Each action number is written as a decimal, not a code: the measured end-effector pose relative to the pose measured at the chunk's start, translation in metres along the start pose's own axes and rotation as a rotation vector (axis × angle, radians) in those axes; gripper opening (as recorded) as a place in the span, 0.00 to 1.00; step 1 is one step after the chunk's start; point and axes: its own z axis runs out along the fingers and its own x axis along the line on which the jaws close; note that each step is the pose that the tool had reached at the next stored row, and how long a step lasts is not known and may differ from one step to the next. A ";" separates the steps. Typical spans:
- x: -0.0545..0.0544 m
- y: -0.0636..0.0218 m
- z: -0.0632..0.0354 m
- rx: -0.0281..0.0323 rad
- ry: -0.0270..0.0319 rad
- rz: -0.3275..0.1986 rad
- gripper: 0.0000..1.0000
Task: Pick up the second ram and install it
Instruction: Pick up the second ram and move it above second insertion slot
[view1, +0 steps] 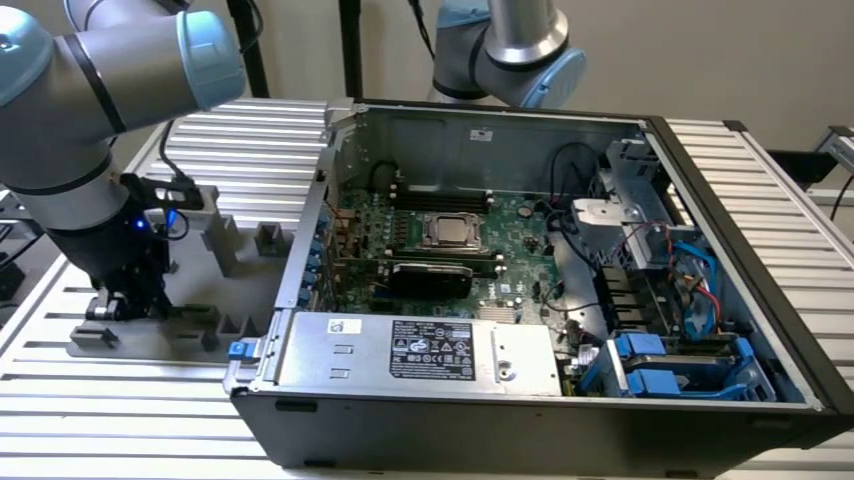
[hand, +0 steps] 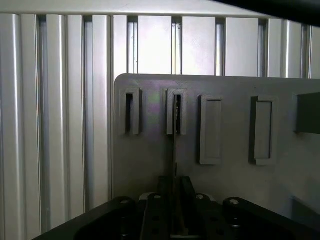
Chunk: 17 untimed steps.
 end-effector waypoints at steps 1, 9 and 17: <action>0.000 0.0000 0.0000 0.0000 0.0000 0.000 0.25; 0.000 -0.0001 0.0000 -0.0007 0.0000 0.000 0.14; 0.000 -0.0001 -0.0003 -0.0007 -0.0001 0.000 0.14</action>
